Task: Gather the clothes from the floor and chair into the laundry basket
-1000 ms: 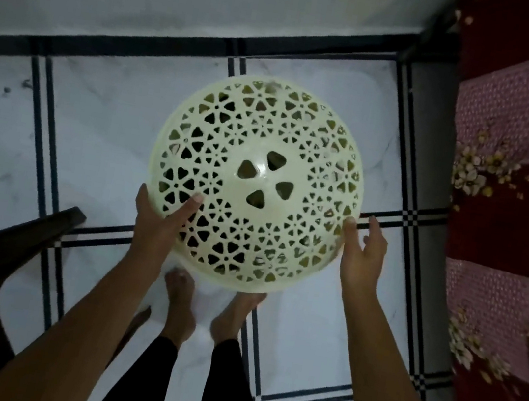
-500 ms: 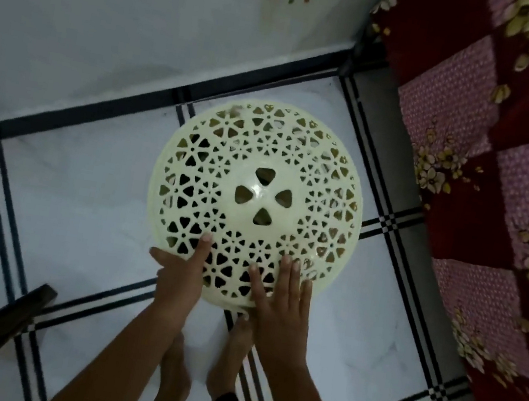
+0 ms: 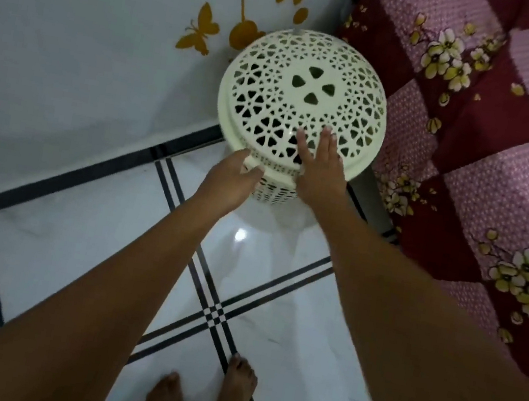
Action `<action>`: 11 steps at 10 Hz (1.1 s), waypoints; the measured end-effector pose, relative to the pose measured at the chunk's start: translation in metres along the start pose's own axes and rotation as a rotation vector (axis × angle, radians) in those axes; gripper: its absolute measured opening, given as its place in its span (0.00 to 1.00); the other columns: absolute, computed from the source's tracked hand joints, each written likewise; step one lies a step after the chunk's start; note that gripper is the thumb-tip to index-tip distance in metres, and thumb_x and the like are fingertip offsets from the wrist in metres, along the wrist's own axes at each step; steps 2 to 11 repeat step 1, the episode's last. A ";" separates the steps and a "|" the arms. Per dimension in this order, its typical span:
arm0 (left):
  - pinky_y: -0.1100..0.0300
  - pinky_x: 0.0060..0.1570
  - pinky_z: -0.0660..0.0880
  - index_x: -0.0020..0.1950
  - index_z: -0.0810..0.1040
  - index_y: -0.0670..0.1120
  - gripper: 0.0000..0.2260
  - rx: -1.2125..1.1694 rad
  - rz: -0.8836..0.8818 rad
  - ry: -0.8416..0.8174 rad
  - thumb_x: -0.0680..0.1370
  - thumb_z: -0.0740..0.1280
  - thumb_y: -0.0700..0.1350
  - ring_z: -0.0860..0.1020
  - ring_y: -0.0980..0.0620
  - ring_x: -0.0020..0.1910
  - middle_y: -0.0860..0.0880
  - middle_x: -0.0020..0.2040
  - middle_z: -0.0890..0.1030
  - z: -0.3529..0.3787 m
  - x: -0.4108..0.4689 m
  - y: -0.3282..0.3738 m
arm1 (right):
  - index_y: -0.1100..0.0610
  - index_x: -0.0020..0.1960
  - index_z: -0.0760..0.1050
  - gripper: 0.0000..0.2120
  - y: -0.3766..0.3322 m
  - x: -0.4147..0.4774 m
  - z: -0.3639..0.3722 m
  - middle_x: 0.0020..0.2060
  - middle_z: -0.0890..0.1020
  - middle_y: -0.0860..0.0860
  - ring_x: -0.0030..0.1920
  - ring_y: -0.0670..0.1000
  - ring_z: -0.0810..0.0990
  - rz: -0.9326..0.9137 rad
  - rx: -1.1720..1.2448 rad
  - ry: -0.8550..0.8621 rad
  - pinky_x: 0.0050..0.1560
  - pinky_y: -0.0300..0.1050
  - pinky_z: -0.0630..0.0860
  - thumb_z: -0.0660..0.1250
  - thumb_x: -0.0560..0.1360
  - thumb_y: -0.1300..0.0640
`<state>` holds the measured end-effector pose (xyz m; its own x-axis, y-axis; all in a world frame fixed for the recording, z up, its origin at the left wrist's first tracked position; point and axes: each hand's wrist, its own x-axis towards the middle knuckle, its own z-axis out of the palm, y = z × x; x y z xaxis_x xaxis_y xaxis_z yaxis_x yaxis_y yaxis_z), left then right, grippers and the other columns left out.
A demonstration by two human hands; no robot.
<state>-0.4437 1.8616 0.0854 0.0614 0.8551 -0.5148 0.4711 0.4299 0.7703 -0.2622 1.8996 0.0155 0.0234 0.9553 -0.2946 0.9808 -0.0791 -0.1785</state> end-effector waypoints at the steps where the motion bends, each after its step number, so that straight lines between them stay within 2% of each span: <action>1: 0.62 0.62 0.64 0.74 0.68 0.48 0.22 0.054 0.137 0.014 0.80 0.63 0.49 0.69 0.50 0.71 0.48 0.73 0.71 -0.014 -0.027 0.011 | 0.47 0.80 0.45 0.37 0.005 0.028 -0.053 0.79 0.52 0.58 0.78 0.61 0.55 0.000 0.037 -0.325 0.75 0.57 0.60 0.63 0.78 0.53; 11: 0.62 0.62 0.64 0.74 0.68 0.48 0.22 0.054 0.137 0.014 0.80 0.63 0.49 0.69 0.50 0.71 0.48 0.73 0.71 -0.014 -0.027 0.011 | 0.47 0.80 0.45 0.37 0.005 0.028 -0.053 0.79 0.52 0.58 0.78 0.61 0.55 0.000 0.037 -0.325 0.75 0.57 0.60 0.63 0.78 0.53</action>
